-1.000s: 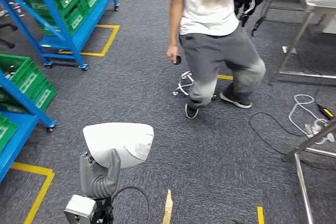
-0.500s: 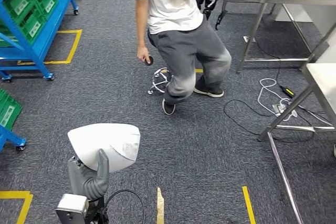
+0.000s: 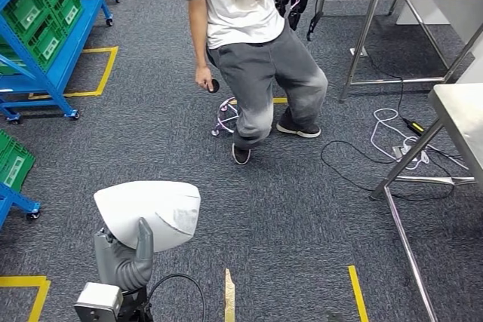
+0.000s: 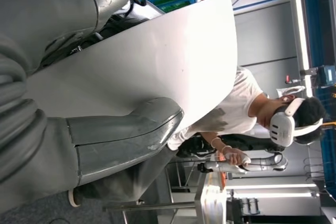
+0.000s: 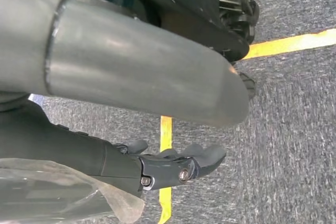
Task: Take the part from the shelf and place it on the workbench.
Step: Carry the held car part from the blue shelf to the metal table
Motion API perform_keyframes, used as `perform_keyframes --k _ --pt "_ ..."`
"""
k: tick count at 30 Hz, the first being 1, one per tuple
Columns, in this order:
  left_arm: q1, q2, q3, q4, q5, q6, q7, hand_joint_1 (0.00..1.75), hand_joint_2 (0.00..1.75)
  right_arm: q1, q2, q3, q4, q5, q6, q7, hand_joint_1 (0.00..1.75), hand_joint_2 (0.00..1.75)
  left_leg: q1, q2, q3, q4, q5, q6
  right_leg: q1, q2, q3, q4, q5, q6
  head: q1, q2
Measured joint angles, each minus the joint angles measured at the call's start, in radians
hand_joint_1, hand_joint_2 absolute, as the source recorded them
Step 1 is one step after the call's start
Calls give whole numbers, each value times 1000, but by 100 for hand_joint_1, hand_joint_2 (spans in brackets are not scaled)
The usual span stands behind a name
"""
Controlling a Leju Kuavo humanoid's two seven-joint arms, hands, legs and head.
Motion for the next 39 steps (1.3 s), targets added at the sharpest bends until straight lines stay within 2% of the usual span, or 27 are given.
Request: perform_keyframes --k 17,20,22,23,24,27,28,29,30,31,32,33,34,36,37,39 --pt "2 -1 3 -1 7 -19 0 175 175 0 4 15 0 25 18 -22 0 0 -3 0 -1 0 0 -3 -3 0 0 0 1 -1 1 0" --pt "1 -1 4 -1 2 -20 0 175 175 0 8 23 0 20 13 -9 0 0 -9 -1 -3 5 -3 8 -9 -1 0 -4 6 6 0 0" --pt "2 -2 4 -2 -1 -16 0 175 175 0 10 24 0 7 5 0 0 0 -6 1 4 -12 6 15 -10 0 1 -6 5 12 -1 0" --pt "3 -3 5 -2 -2 -15 0 175 175 0 10 23 0 3 2 4 0 0 -2 4 10 -25 12 17 -9 4 -6 5 -5 15 1 0" --pt "4 -4 5 -3 -2 -14 0 175 175 0 9 23 0 -1 1 7 0 0 3 8 16 -37 18 19 -10 8 -23 38 -26 19 3 0" --pt "7 -6 8 -3 -1 -16 -1 175 175 3 9 23 0 -7 0 14 0 0 8 21 18 -43 21 19 -20 14 -119 223 -106 33 6 0" --pt "8 -6 8 -3 -1 -17 -1 175 175 5 8 23 0 -8 1 15 0 0 10 27 18 -42 19 17 -24 14 -140 259 -110 39 6 0" --pt "8 -6 8 -3 -1 -19 -1 175 175 7 8 23 0 -9 3 15 0 0 12 33 20 -40 16 13 -29 12 -143 259 -95 44 5 0" --pt "8 -6 8 -3 -2 -21 -1 175 175 9 8 22 0 -11 6 13 0 0 16 41 22 -37 13 6 -33 6 -125 218 -64 50 6 0" --pt "7 -6 8 -3 -3 -24 -1 175 175 8 8 22 0 -15 10 10 0 0 19 48 24 -31 7 -3 -37 -16 -93 151 -29 57 6 0" --pt "7 -6 8 -3 -5 -27 -1 175 175 6 9 22 1 -23 18 6 0 0 19 56 24 -22 -1 -14 -36 -40 -62 89 -5 60 10 0" --pt "7 -6 9 -3 -8 -31 -1 175 175 1 10 20 1 -34 26 1 0 0 18 64 24 -13 -8 -24 -35 -59 -40 46 8 54 12 0" --pt "6 -6 9 -2 -11 -35 -1 175 175 -3 12 16 2 -48 36 -5 0 0 15 73 23 -5 -14 -32 -32 -71 -31 26 8 45 13 0" --pt "4 -7 10 0 -17 -40 -1 175 175 -7 13 2 2 -74 52 -17 0 0 16 92 25 0 -20 -41 -28 -48 -37 32 2 17 10 0" --pt "3 -7 10 1 -19 -39 -1 175 175 -6 13 -5 2 -83 58 -22 0 0 20 86 27 4 -27 -45 -27 -35 -39 34 2 9 6 0" --pt "2 -7 11 1 -21 -34 -1 175 175 -5 12 -16 2 -94 64 -27 0 0 25 33 11 55 -72 -47 -24 -7 -40 34 5 -5 0 0"
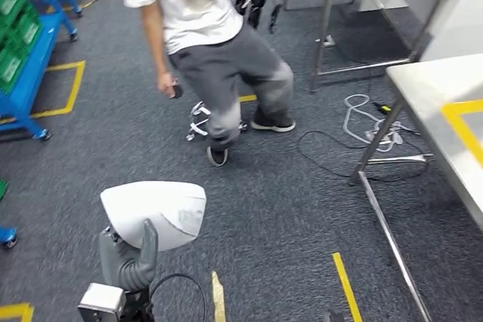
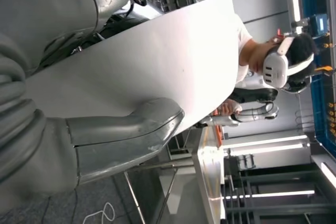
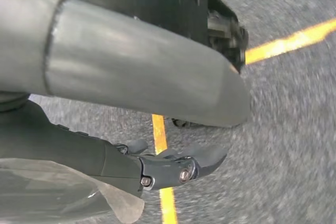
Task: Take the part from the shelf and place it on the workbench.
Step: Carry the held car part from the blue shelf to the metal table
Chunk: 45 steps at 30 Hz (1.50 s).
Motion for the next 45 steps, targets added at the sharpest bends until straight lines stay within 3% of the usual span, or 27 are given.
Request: perform_keyframes --k 2,3,4,5,7,8,9,11,13,15,17,19,20,22,24,26,28,30,32,34,35,36,37,39,41,43,45 --pt "3 0 3 0 0 3 0 175 175 -2 0 -8 0 -5 2 -1 0 0 -3 -62 -56 132 -72 8 5 31 0 0 2 -10 -9 0" --pt "6 0 4 0 1 3 0 175 175 -3 0 -10 0 -7 2 -2 0 0 -7 -74 -87 201 -99 14 9 48 0 0 2 -14 -12 0" --pt "8 0 5 0 1 2 0 175 175 -3 0 -12 0 -8 2 -1 0 0 -11 -79 -111 245 -107 21 14 66 0 0 2 -16 -14 0" --pt "8 0 6 0 1 1 0 175 175 -2 0 -14 0 -9 2 0 0 0 -16 -82 -119 252 -95 29 18 84 1 0 2 -18 -14 0" --pt "9 0 7 0 1 0 0 175 175 0 0 -18 0 -11 1 2 0 0 -25 -99 -87 159 -20 48 23 118 5 0 3 -19 -13 0" --pt "9 -1 7 0 0 0 0 175 175 -1 0 -20 0 -12 1 3 0 0 -28 -125 -61 94 15 57 24 133 6 1 3 -19 -13 0" --pt "9 -1 8 0 -1 0 0 175 175 -2 0 -21 0 -13 1 5 0 0 -30 -149 -38 36 38 63 24 147 4 2 4 -18 -13 0" --pt "9 -2 10 0 -2 1 0 175 175 -2 0 -25 0 -14 0 7 0 0 -32 -177 -19 -16 46 65 20 169 -4 1 8 -11 -14 0" --pt "9 -5 10 0 -2 1 -1 175 175 2 0 -28 0 -14 -1 9 0 0 -31 -159 -15 -30 49 64 16 181 -15 0 11 0 -15 0" --pt "9 -7 11 0 -3 0 -1 175 175 3 0 -29 0 -15 -2 10 0 0 -28 -130 -9 -45 56 68 21 128 -37 35 -13 7 -11 0" --pt "11 -8 13 0 -3 -1 -2 175 175 -1 0 -30 0 -16 -2 10 0 0 -29 -97 -8 -52 58 71 23 55 -90 142 -73 13 -7 0" --pt "15 -8 15 0 -3 0 -2 175 175 -2 0 -32 0 -18 -3 10 0 0 -31 -62 -9 -51 58 72 20 32 -140 249 -116 21 -7 0" --pt "16 -8 16 0 -4 0 -2 175 175 0 0 -34 0 -19 -4 10 0 0 -31 -47 -9 -51 57 72 18 28 -142 260 -112 24 -7 0" --pt "17 -8 17 0 -5 2 -2 175 175 2 0 -37 0 -21 -7 10 0 0 -31 -20 -7 -51 55 69 15 13 -87 172 -61 26 -6 0" --pt "17 -8 17 -1 -5 -2 -2 175 175 1 -1 -38 0 -24 -10 5 0 0 -34 2 -5 -49 51 62 18 -31 -10 38 -21 21 -7 0" --pt "14 -8 16 0 -9 -20 -2 175 175 -1 -1 -38 0 -25 -11 -5 0 0 -39 18 -3 -47 49 52 23 -54 20 -17 -14 9 -10 0" --pt "5 -10 15 4 -17 -38 -2 175 175 1 -1 -38 0 -21 -15 -9 0 0 -38 34 1 -47 46 42 24 -32 17 -20 -8 -4 -11 0" --pt "-7 -12 12 11 -22 -46 -2 175 175 3 -1 -38 0 -9 -24 3 0 0 -33 5 -2 -22 21 30 20 -9 22 -26 -1 -15 -15 0" --pt "-14 -13 11 20 -23 -50 -2 175 175 3 -1 -35 0 19 -36 23 0 0 -27 -51 -41 83 -42 23 17 16 25 -28 5 -24 -21 0" --pt "-15 -13 10 29 -20 -55 -2 175 175 5 -1 -28 0 40 -43 37 0 0 -25 -76 -98 213 -96 21 18 47 24 -27 7 -27 -23 0" --pt "-16 -13 10 33 -18 -58 -2 175 175 7 -1 -25 0 43 -45 40 0 0 -25 -79 -112 240 -96 22 19 62 23 -27 8 -28 -23 0" --pt "-17 -12 9 37 -17 -61 -2 175 175 9 -1 -24 0 43 -47 42 0 0 -25 -82 -109 228 -75 25 20 78 24 -26 8 -28 -23 0" --pt "-19 -12 7 40 -17 -64 -2 175 175 10 -1 -24 0 43 -48 42 0 0 -25 -90 -89 178 -38 28 20 93 25 -25 8 -27 -23 0" --pt "-22 -11 4 45 -17 -66 -2 175 175 11 -1 -21 0 44 -48 42 0 0 -22 -133 -34 40 32 36 21 119 24 -22 9 -24 -22 0" --pt "-26 -10 0 50 -17 -68 -2 175 175 9 -1 -18 0 44 -49 42 0 0 -20 -166 -7 -33 53 40 20 141 15 -19 12 -14 -22 0" --pt "-30 -10 -4 54 -18 -68 -2 175 175 12 -1 -16 0 44 -50 40 0 0 -22 -156 -7 -43 53 45 16 158 2 -21 18 -1 -22 0" --pt "-35 -10 -9 57 -18 -67 -2 175 175 17 -2 -15 0 45 -51 37 0 0 -20 -133 -5 -53 60 57 16 125 -17 -2 5 7 -20 0"
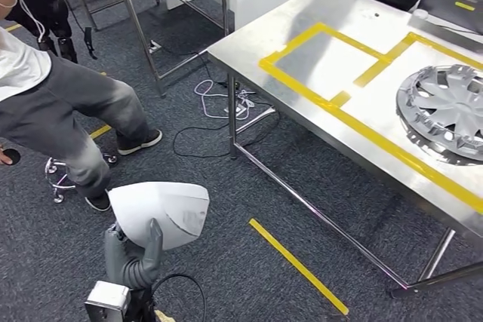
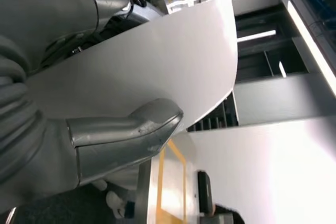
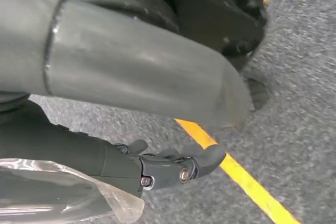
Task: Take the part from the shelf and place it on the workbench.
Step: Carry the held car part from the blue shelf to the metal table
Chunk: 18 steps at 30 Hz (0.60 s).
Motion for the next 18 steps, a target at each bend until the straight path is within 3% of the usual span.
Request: perform_keyframes --k 2,4,5,6,7,8,10,11,13,14,16,18 --pt "-3 0 -3 2 2 0 0 175 175 -1 0 4 0 4 1 -2 0 0 1 29 -1 -7 4 9 2 -61 -48 92 -54 6 4 0" --pt "-3 0 -3 4 6 4 0 175 175 -4 0 8 0 10 2 -3 0 0 -1 61 -3 -6 3 11 0 -87 -110 222 -113 14 6 0" --pt "-2 1 -2 5 9 9 0 175 175 -4 0 10 0 15 3 -3 0 0 -2 76 -3 -6 3 11 -2 -91 -124 256 -121 17 6 0" --pt "-2 2 -2 5 12 15 0 175 175 -2 0 12 0 21 3 -3 0 0 -2 89 -3 -6 2 10 -4 -95 -118 253 -110 20 6 0" --pt "-2 2 0 5 17 20 0 175 175 -1 0 16 0 27 4 -2 0 0 -1 102 -2 -6 1 8 -7 -102 -91 209 -83 22 6 0" --pt "-1 3 1 4 21 25 0 175 175 -1 -1 20 0 31 4 -2 0 0 -1 113 0 -5 -1 5 -8 -119 -48 137 -51 24 6 0" --pt "4 4 3 -1 26 30 0 175 175 -5 0 29 0 37 3 -3 0 0 -6 132 2 -1 -6 -5 -5 -159 26 14 -16 20 5 0" --pt "7 5 4 -4 27 31 0 175 175 -7 0 32 0 38 3 -3 0 0 -9 139 4 1 -8 -10 -3 -170 43 -15 -12 15 3 0" --pt "11 8 4 -9 28 32 0 175 175 -9 -1 35 0 39 3 -5 0 0 -10 155 8 2 -10 -19 0 -156 45 -21 -13 3 0 0" --pt "12 8 4 -10 28 32 0 175 175 -8 -1 36 0 39 3 -4 0 0 -7 155 10 4 -14 -25 -1 -147 46 -22 -12 -3 1 0" --pt "14 9 5 -14 26 32 0 175 175 -8 -1 38 0 39 2 -2 0 0 -1 120 -2 47 -50 -36 -4 -126 48 -26 -8 -15 -2 0" --pt "19 10 7 -17 23 32 0 175 175 -11 -1 39 0 39 2 2 0 0 1 70 -52 169 -117 -40 -5 -106 48 -27 -5 -24 -6 0"
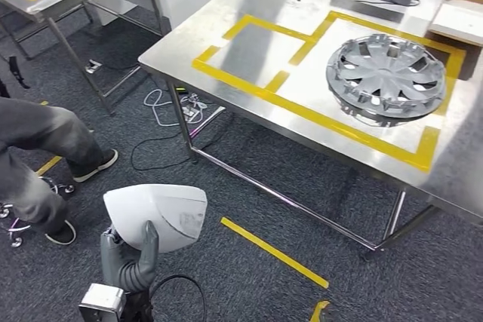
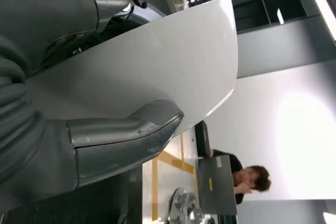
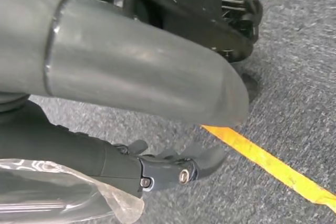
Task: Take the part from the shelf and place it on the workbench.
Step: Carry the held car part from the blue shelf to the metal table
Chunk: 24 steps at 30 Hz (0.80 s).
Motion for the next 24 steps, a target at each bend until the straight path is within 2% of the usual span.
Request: perform_keyframes --k 1,2,3,4,6,7,8,9,12,13,14,16,17,18,19,21,22,23,24 --pt "3 1 1 -1 -2 0 0 175 175 -1 0 0 0 0 0 2 0 0 0 -12 -31 68 -28 0 1 11 0 0 1 -3 0 0" --pt "6 1 2 -1 -3 -1 0 175 175 -1 0 1 0 2 -1 4 0 0 0 -17 -53 115 -39 0 1 21 0 1 1 -4 -1 0" --pt "7 1 3 -1 -5 -2 0 175 175 0 0 1 0 3 -3 6 0 0 0 -19 -61 125 -29 1 2 30 1 1 1 -5 -1 0" --pt "8 1 4 -1 -7 -3 0 175 175 1 0 2 0 5 -7 11 0 0 0 -19 -51 95 0 3 2 38 2 2 1 -4 -1 0" --pt "8 1 4 -2 -10 -5 0 175 175 1 0 3 0 7 -17 18 0 0 0 -27 2 -36 75 10 3 50 5 3 -1 -2 -1 0" --pt "8 0 4 -3 -11 -5 0 175 175 1 0 5 0 7 -21 20 0 0 1 -32 26 -98 99 12 5 54 3 5 -2 2 -1 0" --pt "8 0 4 -4 -12 -6 0 175 175 0 0 6 0 6 -24 20 0 0 0 -37 40 -136 111 14 6 57 0 6 -3 6 0 0" --pt "9 0 4 -4 -12 -6 0 175 175 0 0 8 0 6 -26 21 0 0 -1 -41 44 -152 111 16 6 58 -3 7 -3 12 0 0" --pt "10 -1 3 -9 -13 -6 0 175 175 2 0 10 0 8 -32 22 0 0 -1 -37 43 -163 117 31 3 51 -15 15 -10 28 1 0" --pt "9 -2 3 -12 -13 -6 0 175 175 2 0 11 0 8 -34 22 0 0 0 -34 43 -166 120 36 2 42 -27 37 -26 32 4 0" --pt "9 -3 3 -14 -14 -6 0 175 175 1 0 12 0 9 -35 22 0 0 1 -30 43 -169 123 41 2 31 -49 83 -53 35 5 0" --pt "10 -3 2 -15 -14 -6 0 175 175 1 0 14 0 9 -37 21 0 0 0 -22 42 -169 122 44 2 17 -112 219 -117 40 8 0" --pt "11 -3 3 -15 -14 -6 0 175 175 1 0 15 0 9 -37 20 0 0 -1 -18 41 -169 122 45 1 14 -138 275 -135 42 8 0" --pt "11 -2 3 -15 -14 -6 0 175 175 2 0 16 0 10 -37 20 0 0 -1 -15 42 -169 122 45 1 13 -147 295 -134 44 8 0" --pt "11 -2 3 -15 -14 -6 0 175 175 3 0 17 0 10 -37 20 0 0 -1 -14 42 -168 122 45 0 12 -135 272 -112 45 8 0" --pt "11 -2 3 -16 -13 -6 0 175 175 3 0 17 0 11 -37 21 0 0 -1 -13 45 -167 120 41 -1 4 -67 139 -47 44 8 0" --pt "11 -2 3 -17 -12 -6 0 175 175 2 0 17 0 12 -37 22 0 0 -3 -12 44 -165 118 37 0 -1 -31 73 -27 42 8 0" --pt "11 -2 3 -18 -11 -6 0 175 175 1 0 18 0 12 -37 24 0 0 -5 -12 44 -163 117 32 1 -4 -7 29 -17 39 8 0" --pt "11 -2 3 -19 -10 -6 0 175 175 0 0 18 0 13 -37 25 0 0 -7 -12 43 -161 117 27 2 -5 4 10 -17 35 7 0"
